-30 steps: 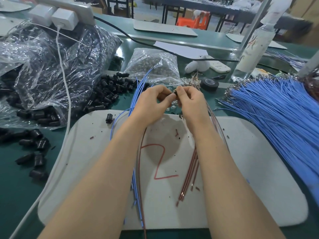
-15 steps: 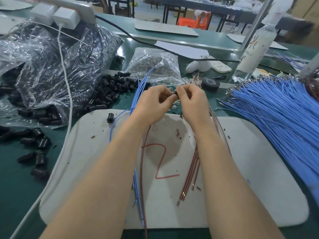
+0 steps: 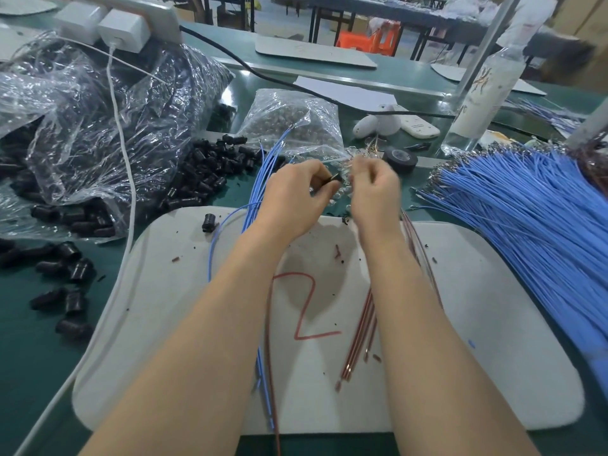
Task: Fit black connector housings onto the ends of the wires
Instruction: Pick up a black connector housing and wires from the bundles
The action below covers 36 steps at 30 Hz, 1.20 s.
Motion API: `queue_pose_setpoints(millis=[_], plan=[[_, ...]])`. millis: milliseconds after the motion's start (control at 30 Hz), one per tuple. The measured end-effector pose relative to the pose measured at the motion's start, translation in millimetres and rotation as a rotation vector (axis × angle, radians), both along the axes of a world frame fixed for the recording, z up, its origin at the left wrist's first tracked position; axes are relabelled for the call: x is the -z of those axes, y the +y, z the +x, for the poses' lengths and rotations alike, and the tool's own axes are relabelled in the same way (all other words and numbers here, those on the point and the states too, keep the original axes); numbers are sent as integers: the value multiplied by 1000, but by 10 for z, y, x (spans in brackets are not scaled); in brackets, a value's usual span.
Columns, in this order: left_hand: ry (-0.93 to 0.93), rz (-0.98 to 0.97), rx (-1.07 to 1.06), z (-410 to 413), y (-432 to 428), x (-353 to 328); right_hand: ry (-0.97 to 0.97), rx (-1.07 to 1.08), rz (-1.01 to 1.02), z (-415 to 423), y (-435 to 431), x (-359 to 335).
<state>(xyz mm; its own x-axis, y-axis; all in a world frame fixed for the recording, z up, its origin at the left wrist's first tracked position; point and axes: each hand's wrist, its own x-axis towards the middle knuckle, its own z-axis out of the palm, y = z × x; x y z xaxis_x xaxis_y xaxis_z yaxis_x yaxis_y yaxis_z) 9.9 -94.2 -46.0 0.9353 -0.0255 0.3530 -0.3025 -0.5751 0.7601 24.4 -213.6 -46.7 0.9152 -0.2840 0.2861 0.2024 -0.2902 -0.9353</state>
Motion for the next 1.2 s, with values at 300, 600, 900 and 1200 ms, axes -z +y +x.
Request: queue_pose_setpoints(millis=[300, 600, 900, 1200], plan=[[-47, -161, -109, -7, 75, 39, 28, -11, 112, -16, 18, -28], [-56, -255, -36, -46, 88, 40, -10, -157, -33, -98, 49, -56], [-41, -321, -18, -27, 107, 30, 79, -102, -664, -69, 68, 40], [-2, -331, -15, -3, 108, 32, 235, -58, -899, -43, 119, 108]])
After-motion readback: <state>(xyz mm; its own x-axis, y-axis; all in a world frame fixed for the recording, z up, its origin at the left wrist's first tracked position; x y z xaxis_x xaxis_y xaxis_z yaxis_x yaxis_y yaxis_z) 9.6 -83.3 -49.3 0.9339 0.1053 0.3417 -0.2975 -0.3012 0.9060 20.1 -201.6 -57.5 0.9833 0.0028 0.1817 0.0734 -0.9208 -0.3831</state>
